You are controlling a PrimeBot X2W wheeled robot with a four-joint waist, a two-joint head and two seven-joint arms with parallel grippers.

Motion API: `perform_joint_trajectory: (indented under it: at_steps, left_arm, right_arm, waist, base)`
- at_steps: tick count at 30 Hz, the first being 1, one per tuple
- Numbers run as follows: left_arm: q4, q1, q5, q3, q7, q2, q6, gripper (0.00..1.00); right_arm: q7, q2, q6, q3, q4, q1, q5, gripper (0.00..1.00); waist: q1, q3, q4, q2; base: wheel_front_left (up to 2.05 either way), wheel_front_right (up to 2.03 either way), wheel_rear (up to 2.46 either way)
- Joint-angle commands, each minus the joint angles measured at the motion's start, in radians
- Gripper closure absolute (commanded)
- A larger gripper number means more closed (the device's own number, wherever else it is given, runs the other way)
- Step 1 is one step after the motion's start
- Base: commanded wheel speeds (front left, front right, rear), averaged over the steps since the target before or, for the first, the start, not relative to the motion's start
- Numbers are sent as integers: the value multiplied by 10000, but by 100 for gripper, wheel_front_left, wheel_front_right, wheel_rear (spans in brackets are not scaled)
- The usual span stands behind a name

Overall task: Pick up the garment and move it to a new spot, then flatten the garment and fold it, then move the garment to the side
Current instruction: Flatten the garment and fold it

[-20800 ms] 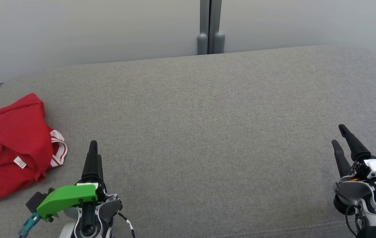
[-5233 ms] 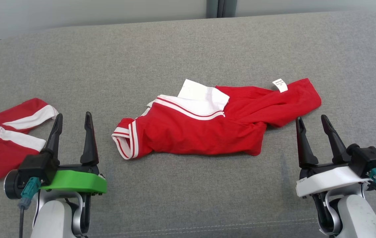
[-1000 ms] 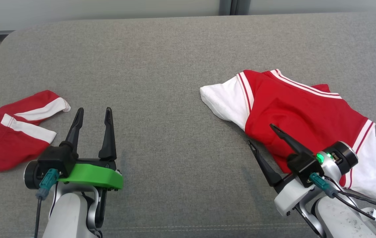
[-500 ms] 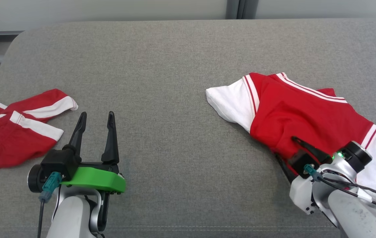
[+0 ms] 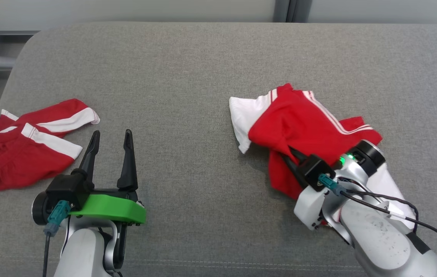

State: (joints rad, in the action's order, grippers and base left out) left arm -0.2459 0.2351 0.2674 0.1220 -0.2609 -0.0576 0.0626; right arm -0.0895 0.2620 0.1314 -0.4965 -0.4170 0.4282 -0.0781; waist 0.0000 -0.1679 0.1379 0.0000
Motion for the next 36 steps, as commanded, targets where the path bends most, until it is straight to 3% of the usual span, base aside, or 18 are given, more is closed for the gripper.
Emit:
perform_joint_trajectory:
  at_steps: [1,6,12,17,23,30,31,32,33,36]
  left_arm:
    - [14,-138,36,-49,-23,-15,-26,0]
    - [19,-61,23,-23,-23,2,-19,0]
    - [38,-69,58,40,-23,23,8,0]
    - [36,-93,52,90,-23,33,7,0]
    - [2,94,21,162,-23,41,34,0]
    - [-73,160,22,277,-24,46,78,0]
    - [-82,169,16,298,-24,48,82,0]
    - [-82,169,16,298,-24,48,82,0]
    - [-100,182,-1,323,-24,49,90,0]
    - [-94,242,-58,418,-24,51,117,0]
  right_arm:
    - [-142,-97,-15,-262,293,220,277,100]
    - [-363,-357,-15,-614,1401,548,1471,100]
    - [-511,-780,-14,1243,1929,-134,3588,100]
    - [-341,-1094,-12,2897,1502,-825,5730,100]
    - [-497,-901,-8,4213,489,-1298,7343,100]
    - [-695,-920,-8,4313,-697,-1632,8269,98]
    - [-732,-883,-8,4239,-787,-1626,8337,10]
    - [-732,-883,-8,4239,-787,-1626,8337,10]
    - [-874,-882,-8,4220,-830,-1595,8487,0]
    - [-1216,-815,-8,4135,-890,-1515,8550,0]
  waist:
    - [0,-15,-17,0]
    - [0,-50,-56,0]
    - [0,-76,-34,0]
    - [0,-156,-91,0]
    - [0,-245,-166,0]
    - [0,-275,-262,0]
    - [0,-277,-283,0]
    - [0,-277,-283,0]
    - [0,-273,-298,0]
    - [0,-282,-330,0]
  base:
    - [0,0,0]
    - [0,0,0]
    - [0,0,0]
    - [0,0,0]
    - [0,0,0]
    - [0,0,0]
    - [0,0,0]
    - [0,0,0]
    - [0,0,0]
    - [0,0,0]
